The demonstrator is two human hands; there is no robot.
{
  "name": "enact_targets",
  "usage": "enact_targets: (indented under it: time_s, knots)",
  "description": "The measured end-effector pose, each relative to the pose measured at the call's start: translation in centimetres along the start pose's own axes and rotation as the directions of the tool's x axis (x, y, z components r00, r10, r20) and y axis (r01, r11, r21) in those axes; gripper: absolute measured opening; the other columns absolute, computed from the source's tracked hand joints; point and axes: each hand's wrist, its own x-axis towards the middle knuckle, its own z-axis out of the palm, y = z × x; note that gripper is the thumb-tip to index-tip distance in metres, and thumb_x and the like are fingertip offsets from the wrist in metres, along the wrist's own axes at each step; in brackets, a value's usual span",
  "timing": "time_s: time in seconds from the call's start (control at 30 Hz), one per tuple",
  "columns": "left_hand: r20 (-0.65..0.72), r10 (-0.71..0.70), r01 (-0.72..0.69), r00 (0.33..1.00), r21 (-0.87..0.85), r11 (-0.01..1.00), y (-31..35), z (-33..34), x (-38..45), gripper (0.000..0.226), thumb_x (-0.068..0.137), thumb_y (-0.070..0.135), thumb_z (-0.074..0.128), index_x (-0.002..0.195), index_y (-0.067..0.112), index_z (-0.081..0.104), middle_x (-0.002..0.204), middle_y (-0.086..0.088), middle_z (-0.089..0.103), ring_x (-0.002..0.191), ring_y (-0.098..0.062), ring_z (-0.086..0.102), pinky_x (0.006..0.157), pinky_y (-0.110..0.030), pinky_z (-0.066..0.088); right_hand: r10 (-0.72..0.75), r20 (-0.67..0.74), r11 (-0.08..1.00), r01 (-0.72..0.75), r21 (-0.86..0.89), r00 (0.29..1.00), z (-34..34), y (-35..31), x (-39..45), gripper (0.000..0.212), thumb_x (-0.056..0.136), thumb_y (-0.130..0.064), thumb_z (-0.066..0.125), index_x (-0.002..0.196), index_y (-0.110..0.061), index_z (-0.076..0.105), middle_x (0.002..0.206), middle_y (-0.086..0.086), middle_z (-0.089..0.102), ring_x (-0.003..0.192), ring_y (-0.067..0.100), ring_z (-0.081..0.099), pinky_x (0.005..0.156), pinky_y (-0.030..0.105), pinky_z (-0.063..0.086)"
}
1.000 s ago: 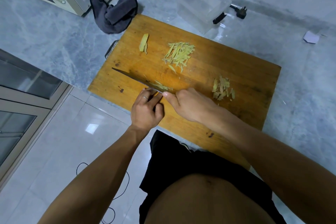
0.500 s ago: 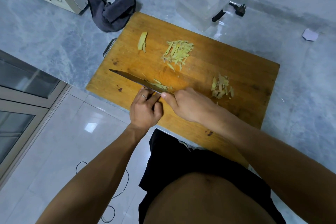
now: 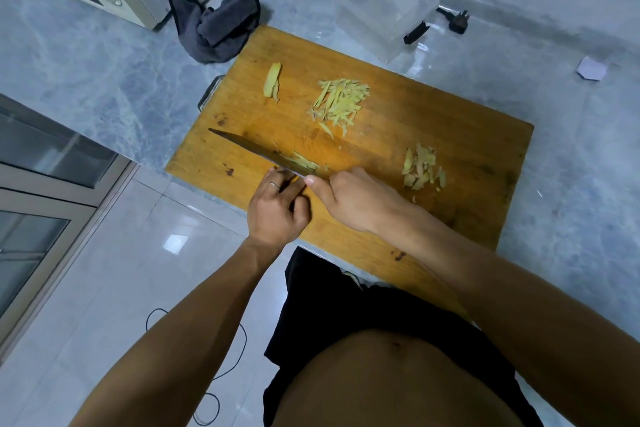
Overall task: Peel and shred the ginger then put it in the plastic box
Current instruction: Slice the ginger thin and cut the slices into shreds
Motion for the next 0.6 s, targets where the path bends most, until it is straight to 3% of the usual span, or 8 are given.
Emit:
enact_targets:
  time_s: [0.1, 0.23, 0.3, 0.43, 0.6]
  knots:
    - [-0.003, -0.007, 0.007, 1.000, 0.004, 1.000, 0.15, -0.14, -0.15, 0.033, 0.083, 0.013, 0.046, 0.094, 0.005, 0.076, 0.087, -0.014, 0.060, 0.083, -0.029, 0.054, 0.068, -0.031, 0.045, -0.013, 0.000, 1.000, 0.013, -0.017, 1.000, -0.34, -0.02, -0.26, 0.066, 0.103, -0.059, 0.022, 0.067, -0.011, 0.049, 0.069, 0.008, 0.050, 0.055, 0.026, 0.049, 0.048, 0.031, 0.034]
    - [0.003, -0.002, 0.002, 1.000, -0.010, 1.000, -0.23, 0.08, -0.19, 0.034, 0.086, 0.014, 0.045, 0.098, 0.005, 0.076, 0.091, -0.016, 0.062, 0.087, -0.031, 0.055, 0.078, -0.037, 0.050, 0.000, -0.005, 1.000, 0.000, -0.012, 1.000, 0.03, -0.09, 0.22, 0.066, 0.103, -0.059, 0.022, 0.069, -0.011, 0.051, 0.072, 0.008, 0.050, 0.060, 0.027, 0.051, 0.052, 0.033, 0.038]
    - [0.005, -0.009, 0.009, 1.000, -0.002, 1.000, -0.07, 0.14, -0.11, 0.034, 0.086, 0.014, 0.045, 0.098, 0.005, 0.076, 0.090, -0.016, 0.061, 0.086, -0.032, 0.056, 0.075, -0.035, 0.049, -0.008, -0.006, 1.000, 0.008, -0.005, 1.000, 0.07, -0.08, 0.29, 0.067, 0.103, -0.058, 0.023, 0.069, -0.009, 0.052, 0.070, 0.009, 0.051, 0.059, 0.029, 0.052, 0.051, 0.033, 0.039]
    - [0.011, -0.011, 0.010, 1.000, 0.023, 1.000, 0.16, -0.26, -0.19, 0.033, 0.083, 0.014, 0.046, 0.095, 0.008, 0.076, 0.086, -0.013, 0.059, 0.081, -0.029, 0.054, 0.065, -0.024, 0.035, -0.027, 0.000, 0.999, 0.027, -0.029, 1.000, -0.53, -0.08, -0.46, 0.066, 0.104, -0.058, 0.023, 0.066, -0.010, 0.049, 0.068, 0.008, 0.050, 0.054, 0.025, 0.048, 0.046, 0.031, 0.030]
    - [0.000, -0.009, 0.009, 1.000, 0.006, 1.000, -0.06, 0.11, -0.21, 0.034, 0.085, 0.013, 0.046, 0.098, 0.006, 0.076, 0.091, -0.015, 0.062, 0.087, -0.032, 0.057, 0.076, -0.036, 0.051, -0.003, 0.003, 1.000, 0.003, -0.013, 1.000, 0.03, -0.07, 0.37, 0.066, 0.103, -0.059, 0.022, 0.071, -0.010, 0.053, 0.071, 0.009, 0.051, 0.057, 0.026, 0.050, 0.049, 0.032, 0.034]
